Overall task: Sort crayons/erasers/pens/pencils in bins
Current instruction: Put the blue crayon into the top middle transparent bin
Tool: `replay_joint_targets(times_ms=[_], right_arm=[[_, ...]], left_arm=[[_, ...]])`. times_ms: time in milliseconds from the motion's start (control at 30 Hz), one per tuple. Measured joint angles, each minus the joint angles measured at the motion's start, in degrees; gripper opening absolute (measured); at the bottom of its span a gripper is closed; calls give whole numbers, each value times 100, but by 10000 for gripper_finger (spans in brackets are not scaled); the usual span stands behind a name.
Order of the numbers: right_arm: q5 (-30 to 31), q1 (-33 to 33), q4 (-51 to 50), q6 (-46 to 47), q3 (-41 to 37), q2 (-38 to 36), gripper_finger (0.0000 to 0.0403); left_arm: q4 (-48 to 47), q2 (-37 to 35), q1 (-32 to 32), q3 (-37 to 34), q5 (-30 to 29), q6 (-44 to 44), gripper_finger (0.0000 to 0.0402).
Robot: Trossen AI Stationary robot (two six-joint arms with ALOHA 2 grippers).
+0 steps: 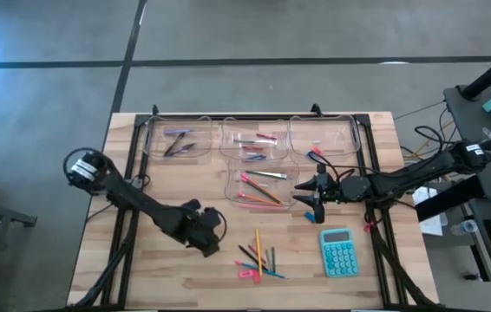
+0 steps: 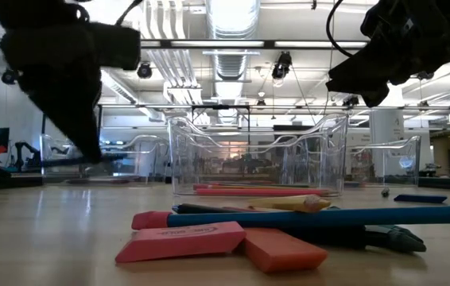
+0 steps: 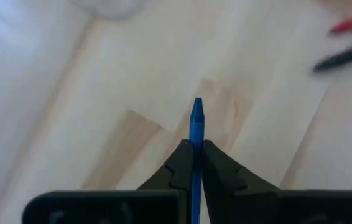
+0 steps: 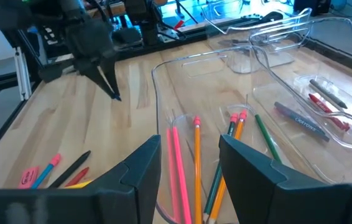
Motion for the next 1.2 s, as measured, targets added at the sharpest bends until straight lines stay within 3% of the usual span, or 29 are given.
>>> replay_joint_targets(times_ms=[233,333,500,633,767,967,1200], right_arm=[[1,-1,2,0,0,0,153],[1,0,9,0,0,0,153],[2,0,28,2,0,0,153],[25,0,30,0,0,0,153],[46,-1,9,-10,0,0,153],[46,0,-7,-22,0,0,153],[46,0,-39,-58,0,0,153]], left_arm=[[-574,-930,340,7,-1251,676,1],[-494,-1408,727,15,-1784,1526,1],[190,-1884,1818,169,-1919,3321,1],[1449,-1922,2837,234,-1467,5112,1],[2646,-1689,3848,234,-535,6148,1],[3678,-934,4854,236,485,6735,1],[4117,-27,5225,366,1035,6775,1]])
